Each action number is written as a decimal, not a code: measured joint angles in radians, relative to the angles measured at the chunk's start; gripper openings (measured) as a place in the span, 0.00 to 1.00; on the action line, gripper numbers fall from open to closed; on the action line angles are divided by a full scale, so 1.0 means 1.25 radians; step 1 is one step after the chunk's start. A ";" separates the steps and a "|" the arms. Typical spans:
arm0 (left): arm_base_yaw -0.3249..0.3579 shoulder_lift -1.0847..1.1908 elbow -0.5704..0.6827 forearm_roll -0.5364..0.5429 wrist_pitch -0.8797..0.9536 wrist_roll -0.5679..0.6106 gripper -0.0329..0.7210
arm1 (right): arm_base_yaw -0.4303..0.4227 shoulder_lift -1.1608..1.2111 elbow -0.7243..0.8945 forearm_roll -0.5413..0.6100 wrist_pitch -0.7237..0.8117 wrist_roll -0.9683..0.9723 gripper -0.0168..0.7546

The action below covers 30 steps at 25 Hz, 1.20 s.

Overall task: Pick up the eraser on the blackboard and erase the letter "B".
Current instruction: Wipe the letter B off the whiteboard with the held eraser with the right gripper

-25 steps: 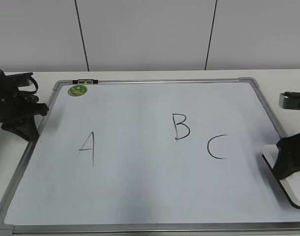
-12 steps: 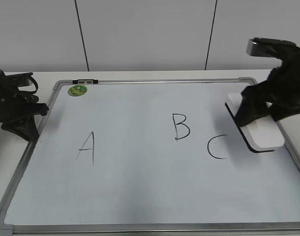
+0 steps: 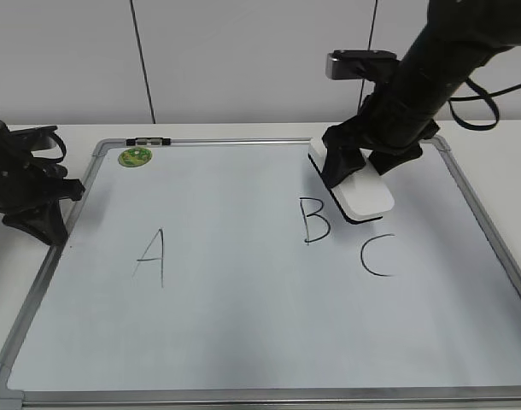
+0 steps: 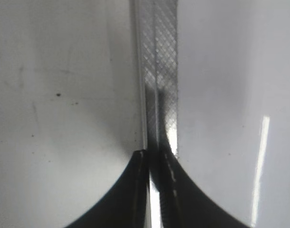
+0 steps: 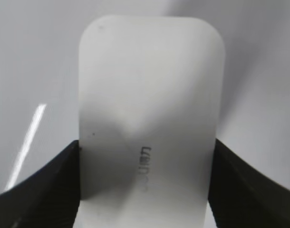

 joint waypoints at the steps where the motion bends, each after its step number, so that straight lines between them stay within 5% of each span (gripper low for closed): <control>1: 0.000 0.000 0.000 0.000 0.001 0.000 0.08 | 0.000 0.027 -0.037 -0.012 0.012 0.000 0.72; 15: 0.000 0.000 0.000 0.000 0.002 0.000 0.08 | 0.000 0.297 -0.342 -0.117 0.119 -0.082 0.72; 30: 0.000 0.000 0.000 0.001 0.002 0.000 0.08 | 0.071 0.312 -0.370 -0.155 0.190 -0.136 0.72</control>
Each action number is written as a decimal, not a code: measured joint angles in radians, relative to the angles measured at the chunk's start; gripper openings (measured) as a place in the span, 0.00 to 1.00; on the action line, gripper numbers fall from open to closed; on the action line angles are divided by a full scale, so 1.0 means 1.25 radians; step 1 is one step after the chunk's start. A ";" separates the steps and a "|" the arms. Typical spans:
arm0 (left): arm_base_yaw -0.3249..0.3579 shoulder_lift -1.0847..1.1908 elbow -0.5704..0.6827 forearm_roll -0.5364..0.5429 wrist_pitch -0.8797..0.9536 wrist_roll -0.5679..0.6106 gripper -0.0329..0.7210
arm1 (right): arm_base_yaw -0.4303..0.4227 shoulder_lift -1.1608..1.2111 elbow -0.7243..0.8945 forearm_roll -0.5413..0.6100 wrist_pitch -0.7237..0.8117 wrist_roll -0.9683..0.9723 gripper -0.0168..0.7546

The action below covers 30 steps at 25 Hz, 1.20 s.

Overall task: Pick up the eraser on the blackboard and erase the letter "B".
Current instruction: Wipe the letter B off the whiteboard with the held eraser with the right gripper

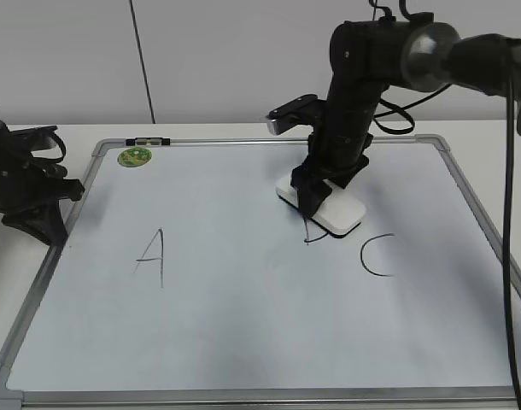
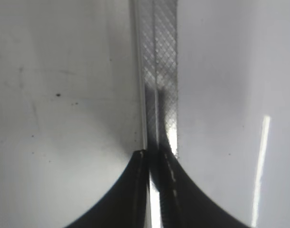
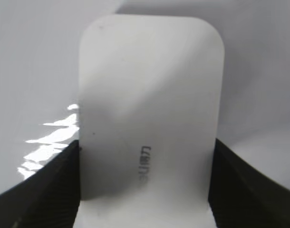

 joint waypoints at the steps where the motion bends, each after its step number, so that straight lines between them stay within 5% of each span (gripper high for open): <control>1: 0.000 0.000 0.000 0.000 0.000 0.000 0.08 | 0.011 0.000 0.000 0.004 0.002 -0.002 0.72; 10: 0.000 0.000 0.000 0.000 0.000 0.000 0.08 | 0.100 0.001 0.000 0.028 0.008 -0.017 0.72; 30: 0.000 0.000 0.000 0.000 0.000 0.000 0.08 | 0.027 0.001 0.000 -0.016 -0.019 0.032 0.72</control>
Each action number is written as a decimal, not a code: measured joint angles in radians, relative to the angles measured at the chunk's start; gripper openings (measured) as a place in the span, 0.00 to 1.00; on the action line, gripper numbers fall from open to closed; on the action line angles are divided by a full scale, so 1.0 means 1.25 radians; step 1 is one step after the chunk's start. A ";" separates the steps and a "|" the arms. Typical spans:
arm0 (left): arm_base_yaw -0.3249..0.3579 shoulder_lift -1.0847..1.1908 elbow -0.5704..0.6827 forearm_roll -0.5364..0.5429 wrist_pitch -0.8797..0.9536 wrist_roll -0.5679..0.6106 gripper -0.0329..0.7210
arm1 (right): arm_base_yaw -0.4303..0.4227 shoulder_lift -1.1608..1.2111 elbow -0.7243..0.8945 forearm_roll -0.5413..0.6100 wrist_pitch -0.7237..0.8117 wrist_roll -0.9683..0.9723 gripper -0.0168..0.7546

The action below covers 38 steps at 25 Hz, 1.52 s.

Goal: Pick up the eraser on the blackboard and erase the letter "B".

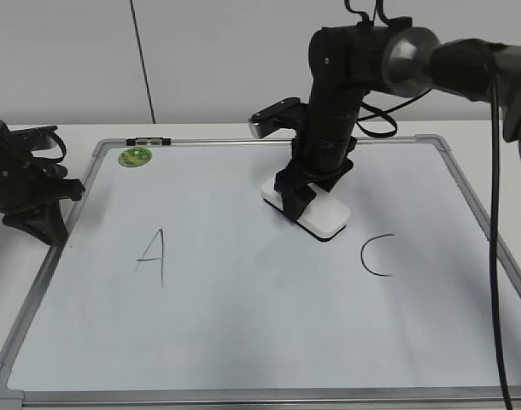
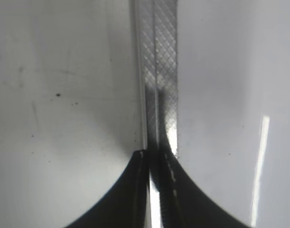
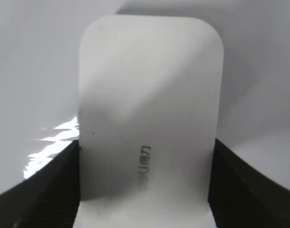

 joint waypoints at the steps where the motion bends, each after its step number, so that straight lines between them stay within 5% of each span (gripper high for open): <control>1: 0.000 0.000 0.000 0.000 0.000 0.000 0.08 | -0.013 0.000 0.000 0.000 -0.002 0.001 0.72; 10: 0.000 0.000 0.000 0.000 0.000 0.000 0.08 | -0.088 0.000 -0.002 -0.012 -0.023 0.004 0.72; 20: 0.000 0.000 0.000 0.000 0.000 0.000 0.08 | -0.090 0.000 -0.005 0.009 -0.022 0.004 0.72; 38: 0.000 0.000 0.000 0.000 0.000 0.000 0.08 | 0.058 0.010 -0.039 0.059 0.045 -0.029 0.72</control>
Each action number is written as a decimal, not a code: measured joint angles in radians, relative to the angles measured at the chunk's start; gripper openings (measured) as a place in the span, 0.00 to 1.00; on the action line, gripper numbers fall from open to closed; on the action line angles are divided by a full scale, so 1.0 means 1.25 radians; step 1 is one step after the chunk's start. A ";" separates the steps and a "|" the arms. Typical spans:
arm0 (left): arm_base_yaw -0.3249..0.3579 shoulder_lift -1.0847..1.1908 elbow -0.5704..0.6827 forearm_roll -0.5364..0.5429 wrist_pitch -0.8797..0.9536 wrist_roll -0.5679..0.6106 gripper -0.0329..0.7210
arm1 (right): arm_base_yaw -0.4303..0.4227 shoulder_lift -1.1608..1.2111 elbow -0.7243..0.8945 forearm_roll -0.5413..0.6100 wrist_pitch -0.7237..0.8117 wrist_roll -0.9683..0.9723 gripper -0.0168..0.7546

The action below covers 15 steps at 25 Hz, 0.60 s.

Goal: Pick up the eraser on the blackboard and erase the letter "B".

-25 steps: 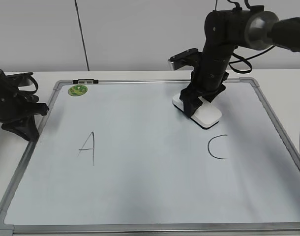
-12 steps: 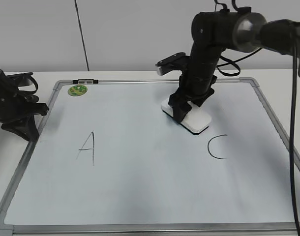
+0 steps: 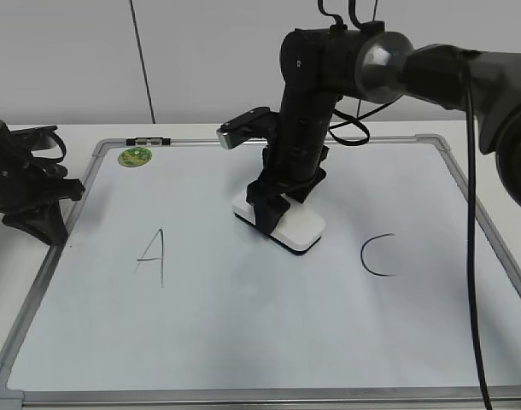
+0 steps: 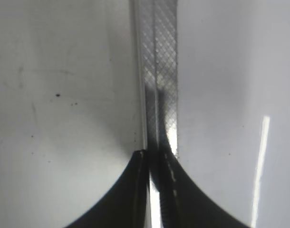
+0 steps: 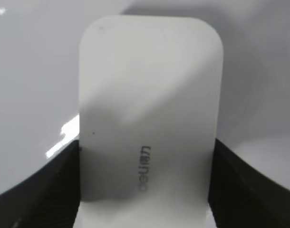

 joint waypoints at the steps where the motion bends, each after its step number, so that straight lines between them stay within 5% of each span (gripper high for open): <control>1: 0.000 0.000 0.000 0.000 0.000 0.000 0.08 | 0.000 0.002 -0.014 0.000 0.002 0.000 0.72; 6: 0.000 0.000 0.000 0.000 0.000 0.000 0.08 | 0.000 -0.025 -0.091 -0.018 0.003 0.023 0.72; 15: 0.000 0.000 0.000 0.000 -0.001 0.000 0.08 | -0.027 -0.140 -0.027 -0.098 0.007 0.078 0.72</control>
